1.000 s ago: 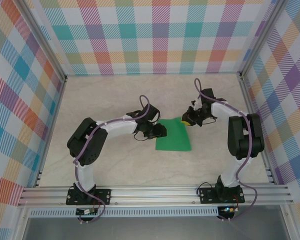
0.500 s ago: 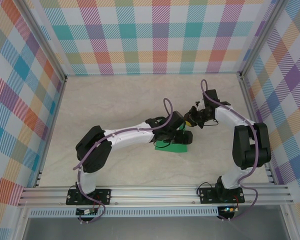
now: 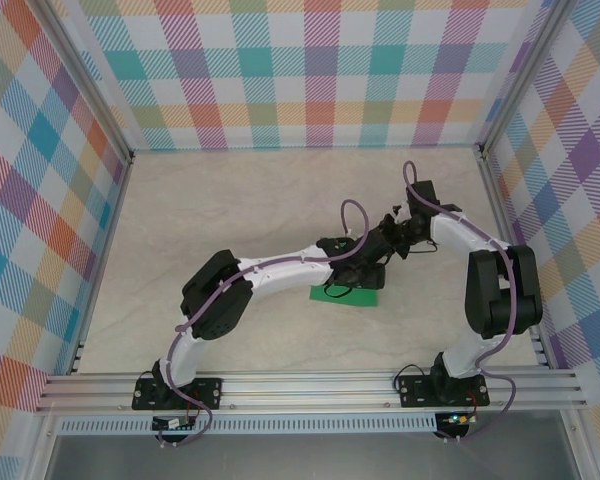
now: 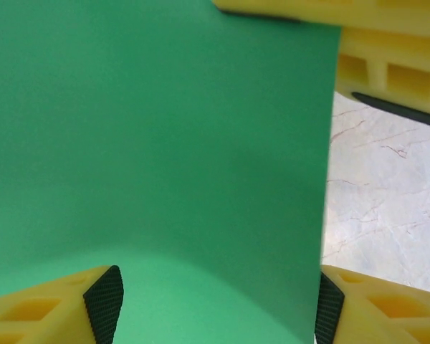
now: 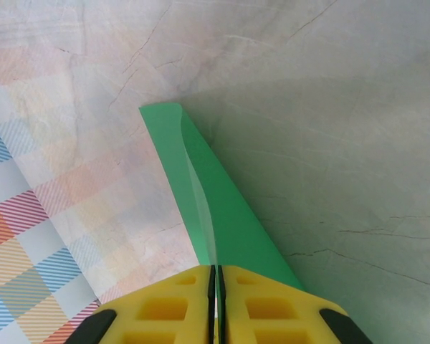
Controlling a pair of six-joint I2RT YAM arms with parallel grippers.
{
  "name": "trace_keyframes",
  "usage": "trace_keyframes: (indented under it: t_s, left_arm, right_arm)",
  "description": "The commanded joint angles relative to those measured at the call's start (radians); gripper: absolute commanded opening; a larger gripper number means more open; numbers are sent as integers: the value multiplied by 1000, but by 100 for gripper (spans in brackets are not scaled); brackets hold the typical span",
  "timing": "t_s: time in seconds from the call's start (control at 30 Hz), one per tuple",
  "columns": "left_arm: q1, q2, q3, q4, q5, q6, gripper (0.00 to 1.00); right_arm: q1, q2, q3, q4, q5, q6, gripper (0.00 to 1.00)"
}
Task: Fold a paper plane with a square sheet of paper (pick it up from the middle)
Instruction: First fold in half a square sheet of paper at the center of the table.
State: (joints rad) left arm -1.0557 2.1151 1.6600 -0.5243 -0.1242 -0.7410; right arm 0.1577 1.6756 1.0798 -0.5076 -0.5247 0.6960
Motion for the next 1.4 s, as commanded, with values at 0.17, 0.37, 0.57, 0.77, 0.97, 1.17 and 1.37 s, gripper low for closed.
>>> trace_keyframes:
  t_s: [0.17, 0.37, 0.57, 0.77, 0.97, 1.17, 1.37]
  left_arm:
    - [-12, 7, 31, -66, -59, 15, 52]
    - [-12, -56, -33, -37, -82, 21, 26]
    - [-2, -127, -105, -6, -103, 41, 2]
    - [83, -209, -237, 124, 55, 54, 0]
    - [234, -265, -397, 341, 374, 68, 4]
    - [333, -238, -430, 395, 576, 101, 7]
    - [374, -241, -462, 396, 630, 109, 8]
  right_arm:
    - [-1, -23, 14, -34, 2, -18, 14]
    - [-2, -17, 26, -49, 15, -32, 20]
    - [-3, -27, 51, -69, 16, -58, 27]
    - [-3, -79, 69, -105, 50, -100, 47]
    - [-3, -149, -33, -2, -7, -112, 65]
    - [17, -106, -96, 87, -117, -134, 71]
    - [61, 7, -33, 81, -126, -168, 72]
